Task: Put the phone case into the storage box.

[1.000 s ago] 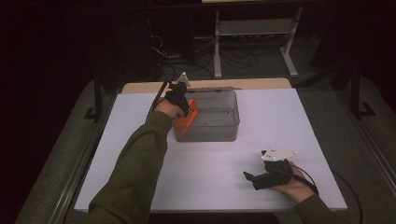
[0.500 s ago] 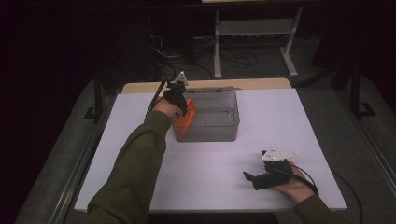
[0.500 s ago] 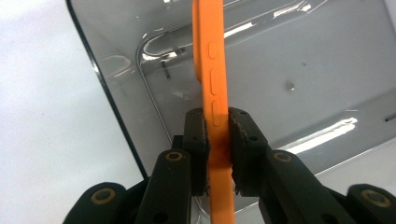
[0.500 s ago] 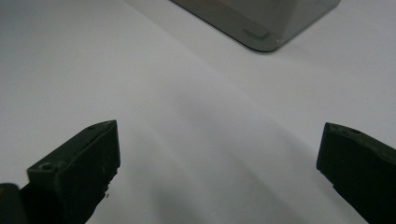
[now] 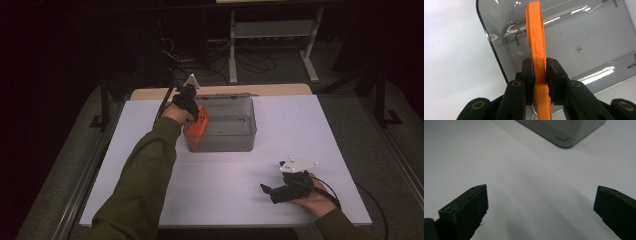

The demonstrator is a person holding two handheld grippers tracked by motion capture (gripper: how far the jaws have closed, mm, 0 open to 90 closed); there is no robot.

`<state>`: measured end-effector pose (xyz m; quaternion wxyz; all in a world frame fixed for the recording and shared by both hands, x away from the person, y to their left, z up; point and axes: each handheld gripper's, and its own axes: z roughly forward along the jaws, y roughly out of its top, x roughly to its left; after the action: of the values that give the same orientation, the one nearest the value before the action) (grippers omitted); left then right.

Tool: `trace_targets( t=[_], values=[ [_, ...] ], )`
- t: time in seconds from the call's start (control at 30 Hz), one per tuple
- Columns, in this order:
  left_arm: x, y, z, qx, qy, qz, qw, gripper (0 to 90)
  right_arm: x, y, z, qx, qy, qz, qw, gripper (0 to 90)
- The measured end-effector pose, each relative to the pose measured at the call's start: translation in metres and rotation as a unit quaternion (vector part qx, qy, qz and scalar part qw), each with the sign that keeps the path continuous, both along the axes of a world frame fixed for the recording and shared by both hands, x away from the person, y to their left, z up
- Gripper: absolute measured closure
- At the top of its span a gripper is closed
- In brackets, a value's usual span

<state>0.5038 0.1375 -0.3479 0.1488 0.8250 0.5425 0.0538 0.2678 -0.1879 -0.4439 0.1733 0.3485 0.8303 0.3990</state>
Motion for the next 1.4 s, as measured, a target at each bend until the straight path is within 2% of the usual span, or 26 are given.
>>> trace_targets(
  t=[0.4, 0.67, 0.87, 1.1, 1.4],
  values=[
    [-0.001, 0.005, 0.011, -0.014, -0.013, 0.000, 0.9998, 76.3, 0.000, 0.000, 0.000, -0.001, -0.002, 0.002, 1.0000, 0.0],
    [-0.003, 0.011, 0.019, -0.036, -0.025, -0.016, 0.9989, 73.5, 0.000, 0.000, 0.000, -0.001, -0.001, 0.002, 1.0000, 0.0],
    [-0.007, 0.014, 0.026, -0.059, -0.038, -0.033, 0.9970, 69.8, 0.000, 0.001, 0.000, 0.000, -0.001, 0.000, 1.0000, 0.0],
    [-0.012, 0.019, 0.032, -0.066, -0.054, -0.062, 0.9944, 66.3, 0.000, 0.001, 0.000, -0.002, -0.001, 0.001, 1.0000, 0.0],
    [-0.018, 0.026, 0.038, -0.080, -0.075, -0.093, 0.9896, 59.1, 0.000, 0.001, 0.000, -0.003, 0.001, 0.001, 1.0000, 0.0]
  ],
)
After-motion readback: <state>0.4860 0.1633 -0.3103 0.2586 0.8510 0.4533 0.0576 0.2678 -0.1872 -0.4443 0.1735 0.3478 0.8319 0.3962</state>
